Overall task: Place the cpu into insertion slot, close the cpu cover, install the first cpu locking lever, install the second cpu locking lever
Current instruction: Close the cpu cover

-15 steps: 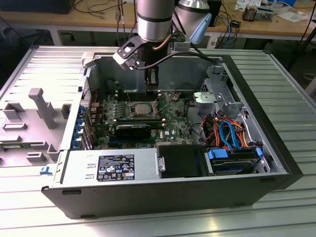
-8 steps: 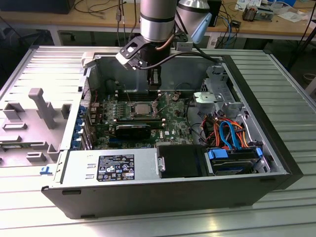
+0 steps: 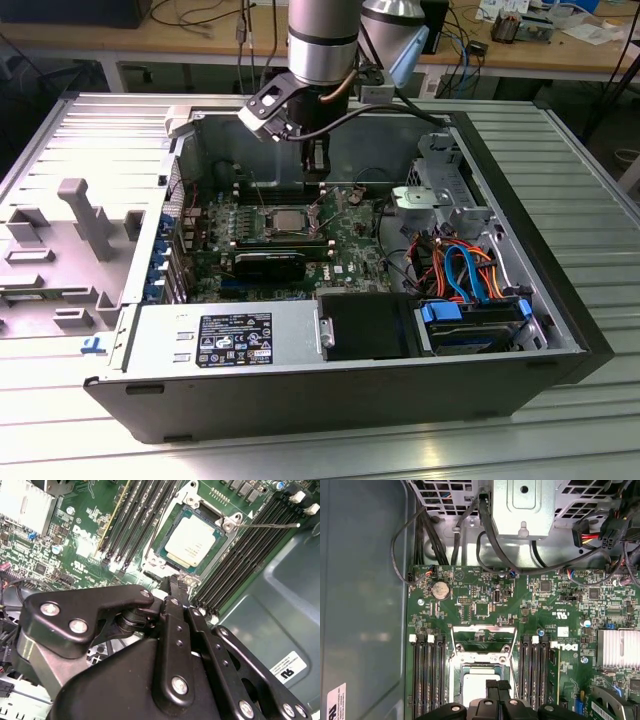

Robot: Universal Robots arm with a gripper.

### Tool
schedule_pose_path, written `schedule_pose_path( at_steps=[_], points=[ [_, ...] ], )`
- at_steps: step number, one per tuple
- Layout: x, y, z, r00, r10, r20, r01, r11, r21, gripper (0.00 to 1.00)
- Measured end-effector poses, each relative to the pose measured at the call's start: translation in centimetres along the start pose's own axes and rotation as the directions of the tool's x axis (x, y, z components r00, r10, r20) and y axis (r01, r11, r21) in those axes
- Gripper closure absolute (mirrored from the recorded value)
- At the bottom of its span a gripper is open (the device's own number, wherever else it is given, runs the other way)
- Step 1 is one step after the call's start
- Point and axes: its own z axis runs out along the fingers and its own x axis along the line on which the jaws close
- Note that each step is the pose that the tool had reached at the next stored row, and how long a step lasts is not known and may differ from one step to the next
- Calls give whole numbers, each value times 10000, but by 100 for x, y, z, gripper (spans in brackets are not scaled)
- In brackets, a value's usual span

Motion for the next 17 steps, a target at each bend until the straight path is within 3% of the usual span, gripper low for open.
schedule_pose_path(
  at_steps=[17],
  points=[
    [-4,158,-2,10000,0,0,0,10000,0,89]
  ],
)
